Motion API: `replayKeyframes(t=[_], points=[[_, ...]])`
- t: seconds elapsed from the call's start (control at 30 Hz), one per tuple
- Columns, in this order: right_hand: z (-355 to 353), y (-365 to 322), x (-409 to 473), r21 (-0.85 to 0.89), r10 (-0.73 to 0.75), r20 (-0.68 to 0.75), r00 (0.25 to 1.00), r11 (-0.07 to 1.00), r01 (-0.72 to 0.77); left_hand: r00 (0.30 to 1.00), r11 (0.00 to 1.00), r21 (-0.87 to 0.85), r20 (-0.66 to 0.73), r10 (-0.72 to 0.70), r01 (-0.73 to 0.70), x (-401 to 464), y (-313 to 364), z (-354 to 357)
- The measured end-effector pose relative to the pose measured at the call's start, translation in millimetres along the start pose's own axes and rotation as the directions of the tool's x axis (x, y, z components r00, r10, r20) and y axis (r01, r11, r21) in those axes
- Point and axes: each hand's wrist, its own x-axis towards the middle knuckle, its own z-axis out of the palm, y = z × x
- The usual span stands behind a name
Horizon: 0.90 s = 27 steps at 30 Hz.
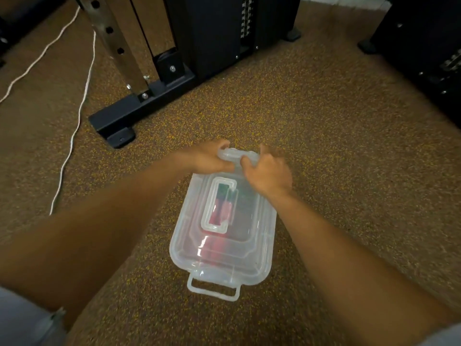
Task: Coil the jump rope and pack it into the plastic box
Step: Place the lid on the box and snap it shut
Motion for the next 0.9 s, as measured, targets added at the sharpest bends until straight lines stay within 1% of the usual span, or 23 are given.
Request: replayKeyframes(t=[0.07, 0.13, 0.2, 0.27, 0.3, 0.37, 0.43, 0.5, 0.6, 0.77, 0.9], points=[[-8.3, -5.0, 10.9, 0.026, 0.064, 0.101, 0.993, 0.997, -0.067, 0.999, 0.998, -0.034, 0.012, -0.050, 0.051, 7.3, -1.1, 0.3], [-15.3, -6.9, 18.2, 0.081, 0.097, 0.186, 0.978, 0.990, -0.114, 0.995, 0.992, -0.074, -0.001, -0.100, 0.099, 10.7, -3.5, 3.8], [-16.5, -5.8, 23.7, 0.158, 0.107, 0.234, 0.966, 0.976, -0.147, 0.994, 0.985, -0.138, -0.005, -0.105, 0.103, 11.7, -5.2, 6.8], [-14.3, -4.4, 25.1, 0.262, 0.118, 0.243, 0.963, 0.948, -0.183, 0.996, 0.978, -0.191, -0.015, -0.089, 0.085, 11.6, -7.6, 7.7], [-12.0, -3.4, 24.2, 0.308, 0.125, 0.222, 0.967, 0.932, -0.192, 0.996, 0.975, -0.207, -0.022, -0.081, 0.075, 11.2, -9.2, 7.9], [-7.6, -0.4, 17.1, 0.352, 0.107, 0.143, 0.984, 0.923, -0.152, 0.998, 0.973, -0.225, -0.021, -0.065, 0.059, 10.6, -11.6, 8.6], [-1.0, 5.7, 11.6, 0.337, 0.058, 0.047, 0.997, 0.939, -0.071, 0.998, 0.978, -0.207, -0.034, -0.047, 0.039, 8.8, -13.6, 9.5], [4.7, 10.7, 8.4, 0.342, 0.027, -0.015, 1.000, 0.939, -0.020, 0.997, 0.982, -0.190, -0.069, -0.024, 0.010, 5.6, -15.4, 11.2], [6.6, 12.7, 8.4, 0.337, 0.017, -0.048, 0.999, 0.941, 0.001, 0.995, 0.982, -0.187, -0.097, 0.004, -0.022, 3.9, -17.8, 12.7], [12.0, 16.0, 11.2, 0.308, -0.038, -0.117, 0.992, 0.949, 0.072, 0.997, 0.972, -0.234, -0.070, 0.017, -0.033, 3.4, -18.6, 10.9], [16.6, 17.9, 13.3, 0.279, -0.062, -0.178, 0.982, 0.954, 0.111, 0.987, 0.980, -0.178, -0.145, 0.064, -0.089, 2.4, -21.2, 15.6]])
